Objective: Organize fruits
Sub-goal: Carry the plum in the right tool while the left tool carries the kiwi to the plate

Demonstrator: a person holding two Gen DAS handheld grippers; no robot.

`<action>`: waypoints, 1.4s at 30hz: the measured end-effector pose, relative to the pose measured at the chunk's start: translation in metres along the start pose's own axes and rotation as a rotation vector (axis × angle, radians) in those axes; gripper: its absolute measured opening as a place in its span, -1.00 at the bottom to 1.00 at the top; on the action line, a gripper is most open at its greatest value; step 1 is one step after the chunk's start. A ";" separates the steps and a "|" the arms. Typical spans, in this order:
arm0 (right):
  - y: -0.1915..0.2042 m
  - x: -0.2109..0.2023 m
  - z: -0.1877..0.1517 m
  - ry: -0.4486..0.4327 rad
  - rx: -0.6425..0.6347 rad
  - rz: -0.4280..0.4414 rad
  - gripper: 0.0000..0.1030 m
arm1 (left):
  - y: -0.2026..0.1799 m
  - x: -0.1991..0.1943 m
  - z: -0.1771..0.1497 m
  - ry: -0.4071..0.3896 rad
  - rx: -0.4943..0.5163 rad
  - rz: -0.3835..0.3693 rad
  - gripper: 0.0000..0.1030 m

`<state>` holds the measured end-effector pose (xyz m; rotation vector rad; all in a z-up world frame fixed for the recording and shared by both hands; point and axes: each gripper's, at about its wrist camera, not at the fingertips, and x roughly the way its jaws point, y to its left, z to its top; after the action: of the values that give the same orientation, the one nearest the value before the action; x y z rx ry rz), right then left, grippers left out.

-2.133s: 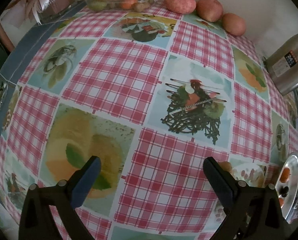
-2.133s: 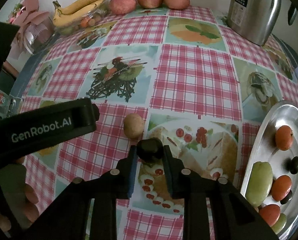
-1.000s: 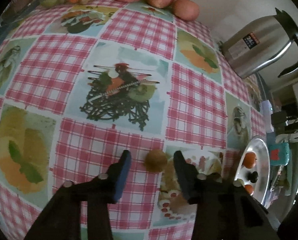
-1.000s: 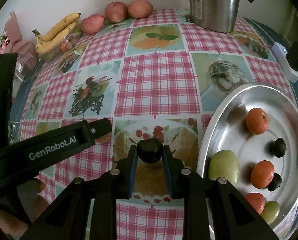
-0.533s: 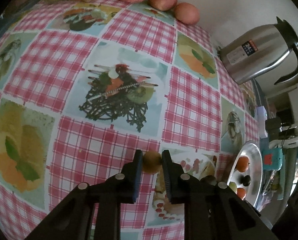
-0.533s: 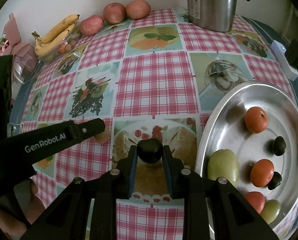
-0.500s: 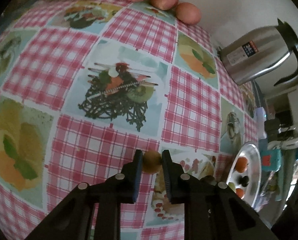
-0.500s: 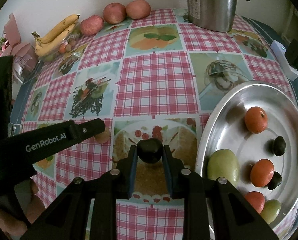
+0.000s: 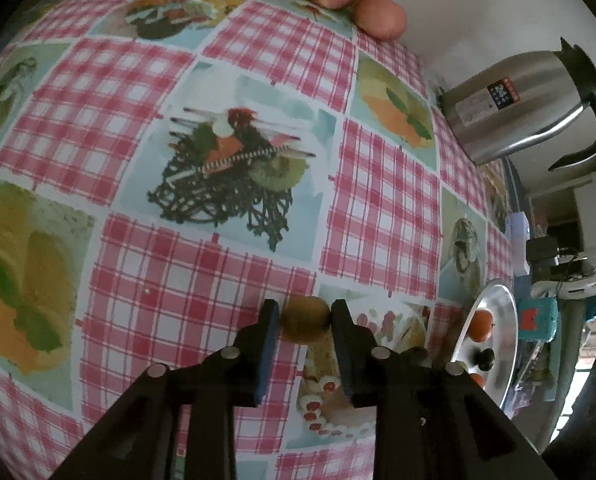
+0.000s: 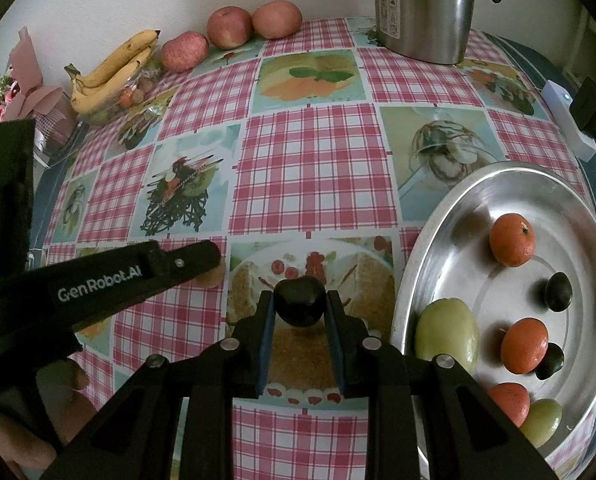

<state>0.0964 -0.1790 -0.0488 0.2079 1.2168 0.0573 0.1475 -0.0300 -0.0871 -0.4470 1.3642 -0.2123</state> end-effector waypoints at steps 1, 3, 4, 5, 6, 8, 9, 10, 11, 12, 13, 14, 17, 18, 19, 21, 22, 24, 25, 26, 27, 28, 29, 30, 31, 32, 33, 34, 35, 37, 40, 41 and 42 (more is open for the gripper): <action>0.000 0.000 0.000 0.000 0.000 0.001 -0.50 | -0.001 0.000 0.000 -0.003 0.010 0.007 -0.41; 0.000 0.000 0.000 0.000 -0.001 0.000 -0.50 | -0.003 0.000 -0.001 -0.003 0.023 0.019 -0.42; 0.000 0.000 0.000 0.000 -0.001 0.000 -0.50 | -0.004 0.000 -0.001 -0.003 0.027 0.021 -0.43; 0.000 0.000 0.000 0.000 -0.001 0.000 -0.50 | -0.004 0.000 -0.001 -0.001 0.032 0.024 -0.43; 0.000 0.000 0.000 0.000 0.000 0.000 -0.50 | -0.004 0.000 -0.001 0.000 0.034 0.026 -0.44; 0.000 0.001 0.000 0.000 0.000 0.000 -0.50 | -0.004 -0.001 -0.001 -0.003 0.032 0.031 -0.47; 0.000 0.000 0.000 0.000 0.000 0.000 -0.50 | -0.004 -0.003 0.000 -0.006 0.030 0.027 -0.48; -0.001 0.001 0.000 -0.001 -0.001 0.000 -0.50 | -0.004 -0.005 0.000 -0.012 0.028 0.019 -0.48; -0.001 0.000 0.000 -0.002 0.001 0.001 -0.50 | -0.004 -0.009 0.001 -0.020 0.027 0.010 -0.48; -0.001 -0.001 0.000 -0.004 0.003 0.002 -0.50 | -0.005 -0.013 0.002 -0.029 0.029 0.004 -0.48; -0.001 -0.002 0.000 -0.007 0.004 0.003 -0.50 | -0.007 -0.018 0.002 -0.044 0.035 -0.001 -0.48; -0.002 -0.004 0.000 -0.011 0.007 0.005 -0.50 | -0.009 -0.022 0.002 -0.052 0.039 -0.005 -0.48; -0.004 -0.010 0.000 -0.027 0.014 0.010 -0.50 | -0.015 -0.036 0.002 -0.083 0.056 -0.032 -0.48; -0.005 -0.013 0.000 -0.034 0.018 0.012 -0.50 | -0.018 -0.041 0.002 -0.095 0.064 -0.040 -0.48; -0.006 -0.015 0.000 -0.039 0.022 0.014 -0.50 | -0.020 -0.045 0.002 -0.103 0.071 -0.042 -0.48; -0.010 -0.019 0.000 -0.049 0.035 0.017 -0.50 | -0.026 -0.052 0.001 -0.122 0.091 -0.047 -0.48; -0.012 -0.021 -0.001 -0.053 0.041 0.019 -0.50 | -0.029 -0.054 0.001 -0.126 0.097 -0.050 -0.48; -0.017 -0.026 -0.001 -0.065 0.058 0.024 -0.50 | -0.034 -0.058 -0.001 -0.131 0.112 -0.062 -0.48; -0.021 -0.029 -0.001 -0.072 0.069 0.024 -0.50 | -0.038 -0.058 -0.003 -0.131 0.120 -0.069 -0.48; -0.026 -0.033 -0.002 -0.080 0.083 0.024 -0.50 | -0.043 -0.059 -0.005 -0.129 0.133 -0.077 -0.49; -0.031 -0.037 -0.002 -0.088 0.095 0.023 -0.50 | -0.048 -0.058 -0.008 -0.127 0.147 -0.083 -0.49; -0.037 -0.042 -0.002 -0.099 0.111 0.019 -0.50 | -0.053 -0.057 -0.011 -0.126 0.159 -0.086 -0.49; -0.046 -0.047 -0.003 -0.113 0.135 0.010 -0.50 | -0.061 -0.055 -0.014 -0.121 0.179 -0.090 -0.48; -0.054 -0.051 -0.003 -0.123 0.158 0.000 -0.50 | -0.068 -0.054 -0.018 -0.115 0.201 -0.094 -0.49; -0.063 -0.056 -0.004 -0.134 0.182 -0.017 -0.50 | -0.078 -0.050 -0.022 -0.103 0.235 -0.102 -0.49; -0.072 -0.060 -0.006 -0.142 0.203 -0.040 -0.50 | -0.086 -0.047 -0.025 -0.092 0.259 -0.105 -0.48; -0.082 -0.063 -0.008 -0.148 0.226 -0.063 -0.50 | -0.094 -0.043 -0.029 -0.079 0.284 -0.108 -0.48; -0.090 -0.066 -0.010 -0.151 0.247 -0.080 -0.50 | -0.103 -0.038 -0.034 -0.064 0.313 -0.110 -0.48; -0.099 -0.067 -0.013 -0.152 0.275 -0.095 -0.49 | -0.110 -0.033 -0.039 -0.052 0.337 -0.110 -0.48; -0.116 -0.070 -0.019 -0.151 0.327 -0.101 -0.50 | -0.124 -0.025 -0.049 -0.032 0.385 -0.106 -0.48; -0.136 -0.069 -0.028 -0.138 0.381 -0.113 -0.49 | -0.136 -0.012 -0.061 0.004 0.433 -0.093 -0.48; -0.141 -0.067 -0.029 -0.133 0.395 -0.120 -0.49 | -0.138 -0.008 -0.065 0.014 0.442 -0.086 -0.48; -0.144 -0.066 -0.030 -0.130 0.407 -0.122 -0.49 | -0.140 -0.005 -0.067 0.024 0.451 -0.082 -0.48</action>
<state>0.0360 -0.3261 -0.0252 0.4836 1.0992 -0.3084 0.0967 -0.1662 -0.0324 -0.1213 1.2752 -0.5800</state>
